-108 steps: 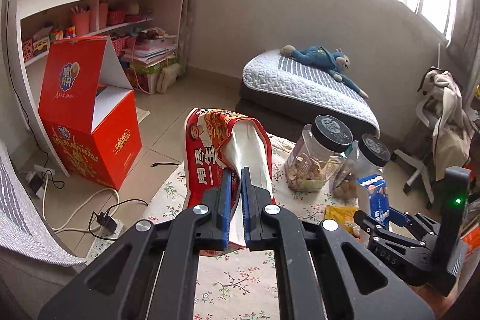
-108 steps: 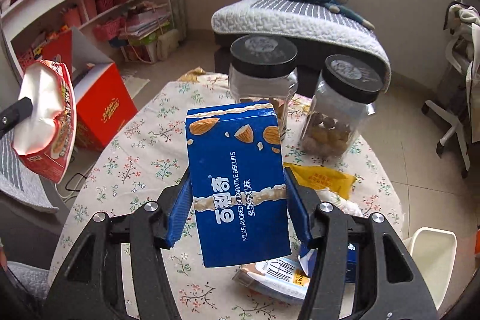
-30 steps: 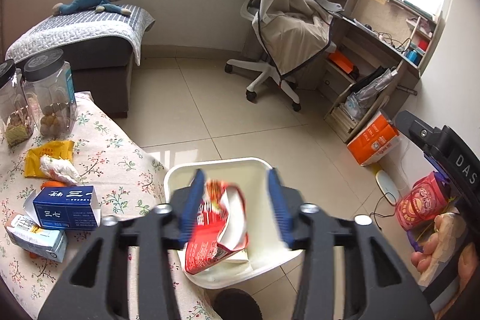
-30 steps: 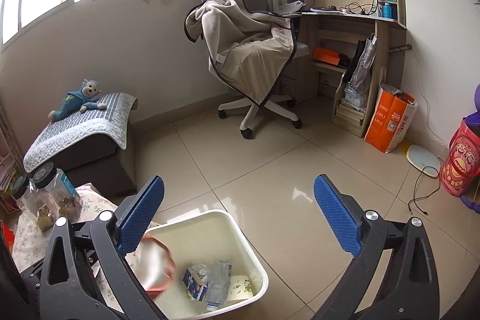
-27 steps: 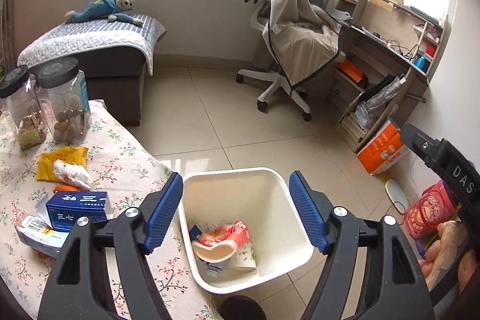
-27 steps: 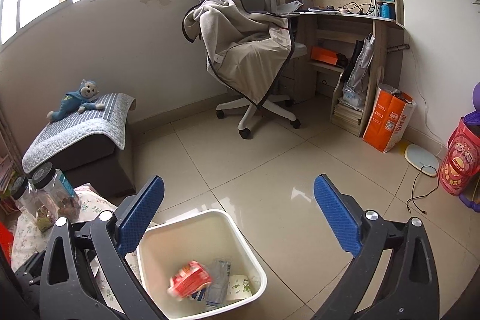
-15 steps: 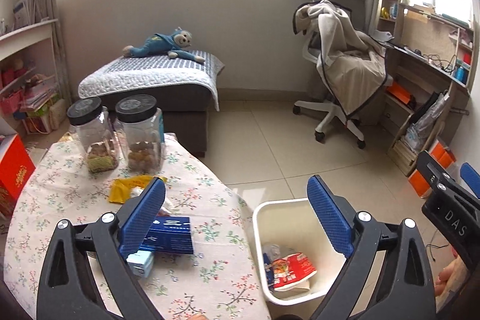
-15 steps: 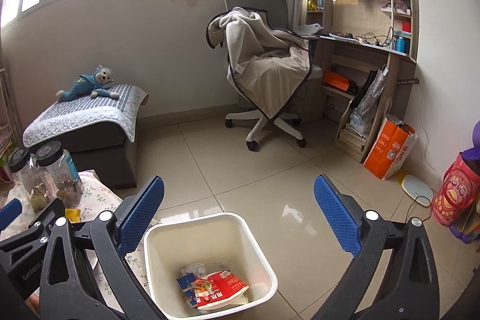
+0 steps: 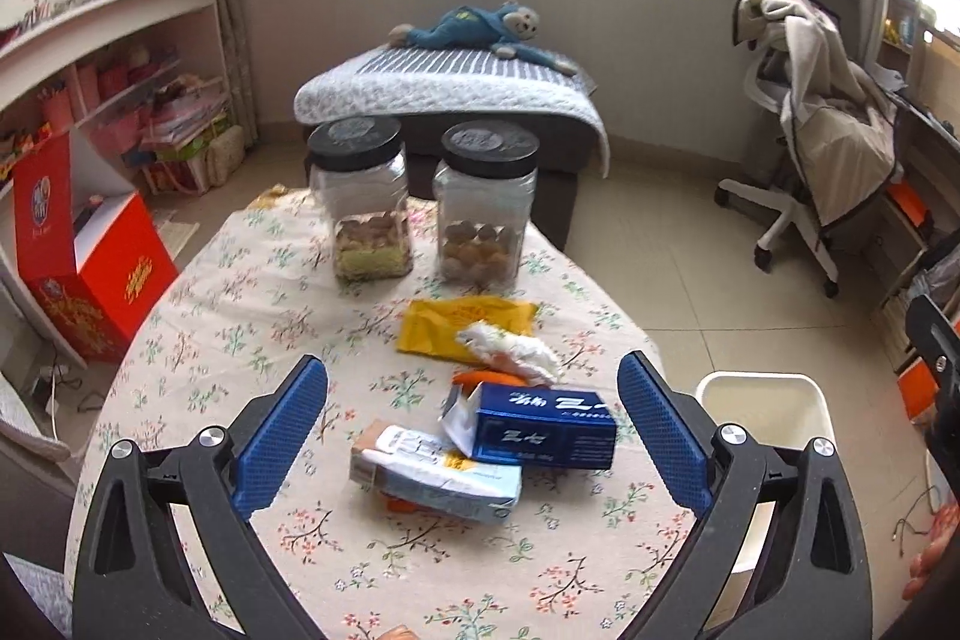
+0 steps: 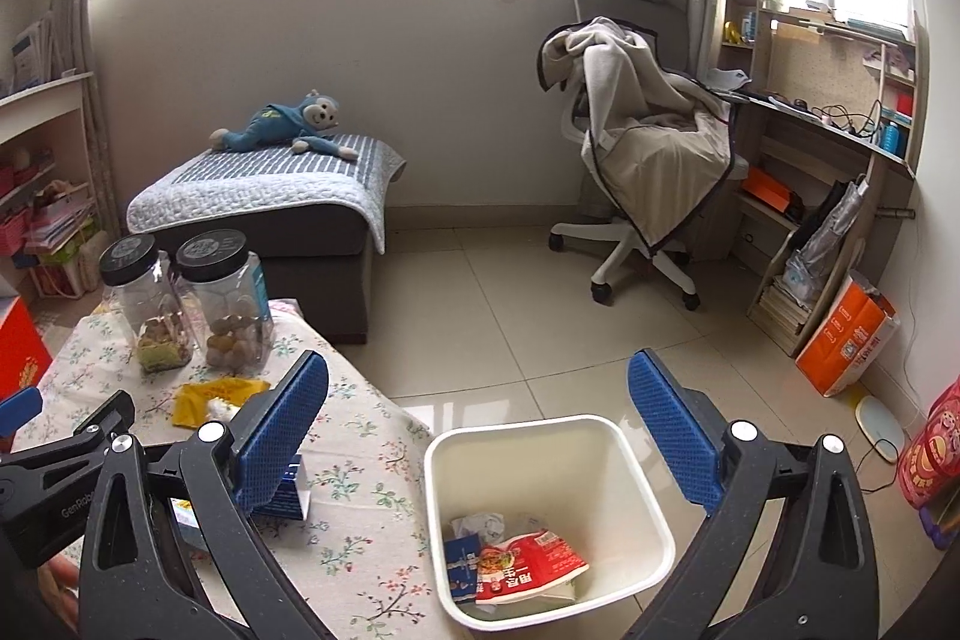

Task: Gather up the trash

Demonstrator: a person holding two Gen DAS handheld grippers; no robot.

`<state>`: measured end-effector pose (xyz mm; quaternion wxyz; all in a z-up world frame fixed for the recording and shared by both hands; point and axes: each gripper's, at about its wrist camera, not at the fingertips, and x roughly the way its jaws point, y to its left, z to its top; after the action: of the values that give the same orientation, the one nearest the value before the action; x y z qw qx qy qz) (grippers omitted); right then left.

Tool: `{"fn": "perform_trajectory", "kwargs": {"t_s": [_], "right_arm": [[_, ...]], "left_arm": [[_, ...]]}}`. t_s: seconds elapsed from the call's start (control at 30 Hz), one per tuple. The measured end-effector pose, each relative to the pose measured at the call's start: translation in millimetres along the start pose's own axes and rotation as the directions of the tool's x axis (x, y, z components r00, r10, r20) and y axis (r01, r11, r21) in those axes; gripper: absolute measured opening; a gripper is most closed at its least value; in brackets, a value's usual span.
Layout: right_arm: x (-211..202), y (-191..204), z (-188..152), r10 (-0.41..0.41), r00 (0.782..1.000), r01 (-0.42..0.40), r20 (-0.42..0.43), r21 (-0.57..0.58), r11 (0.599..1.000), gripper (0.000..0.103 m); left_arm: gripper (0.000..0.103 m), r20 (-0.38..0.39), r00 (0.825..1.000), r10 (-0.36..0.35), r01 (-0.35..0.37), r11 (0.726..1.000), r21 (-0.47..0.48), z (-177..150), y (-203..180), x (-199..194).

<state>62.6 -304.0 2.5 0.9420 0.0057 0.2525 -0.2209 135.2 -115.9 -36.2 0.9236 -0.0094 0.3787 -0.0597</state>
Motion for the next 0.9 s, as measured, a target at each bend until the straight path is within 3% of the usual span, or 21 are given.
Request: {"fn": "perform_trajectory", "kwargs": {"t_s": [0.07, 0.17, 0.23, 0.3, 0.37, 0.43, 0.53, 0.6, 0.63, 0.67, 0.73, 0.9], "right_arm": [[2, 11, 0, 0.025, 1.0, -0.025, -0.014, -0.009, 1.0, 0.096], [6, 24, 1, 0.063, 0.997, -0.064, -0.045, -0.01, 0.998, 0.096], [9, 31, 0, 0.078, 0.995, -0.08, -0.065, -0.016, 0.997, 0.096], [13, 36, -2, 0.083, 0.993, -0.087, -0.088, -0.042, 0.995, 0.096], [21, 40, -6, 0.075, 0.991, -0.085, -0.115, -0.078, 0.993, 0.096], [31, 42, -12, 0.057, 0.987, -0.075, -0.153, -0.116, 0.99, 0.096], [49, 42, -18, 0.037, 0.976, -0.071, -0.216, -0.15, 0.986, 0.096], [61, 45, -22, 0.046, 0.964, -0.096, -0.262, -0.183, 0.978, 0.096], [65, 49, -25, 0.054, 0.959, -0.114, -0.279, -0.203, 0.972, 0.096], [70, 54, -28, 0.064, 0.953, -0.136, -0.295, -0.23, 0.964, 0.096], [78, 69, -37, 0.081, 0.941, -0.187, -0.327, -0.307, 0.933, 0.096], [82, 114, -59, 0.162, 0.919, -0.333, -0.361, -0.485, 0.808, 0.096]], "left_arm": [[0.095, -0.097, 0.995, -0.008, 0.001, 0.997, -0.072, -4, 25, 17], [0.095, -0.246, 0.967, -0.06, 0.006, 0.977, -0.213, -17, 61, 45], [0.095, -0.33, 0.934, -0.14, 0.025, 0.944, -0.329, -30, 77, 67], [0.094, -0.388, 0.888, -0.248, 0.044, 0.885, -0.464, -46, 86, 88], [0.094, -0.415, 0.847, -0.332, 0.04, 0.818, -0.574, -64, 90, 108], [0.091, -0.412, 0.827, -0.383, 0.029, 0.761, -0.648, -77, 89, 122], [0.081, -0.392, 0.801, -0.452, 0.051, 0.704, -0.709, -85, 81, 138], [0.063, -0.374, 0.774, -0.51, 0.071, 0.657, -0.751, -89, 76, 146], [0.055, -0.37, 0.763, -0.529, 0.08, 0.646, -0.759, -91, 74, 149], [0.045, -0.367, 0.758, -0.539, 0.093, 0.647, -0.757, -92, 72, 150], [0.042, -0.364, 0.769, -0.525, 0.111, 0.671, -0.733, -89, 76, 147], [0.034, -0.327, 0.839, -0.435, 0.166, 0.776, -0.609, -60, 102, 117]]}}
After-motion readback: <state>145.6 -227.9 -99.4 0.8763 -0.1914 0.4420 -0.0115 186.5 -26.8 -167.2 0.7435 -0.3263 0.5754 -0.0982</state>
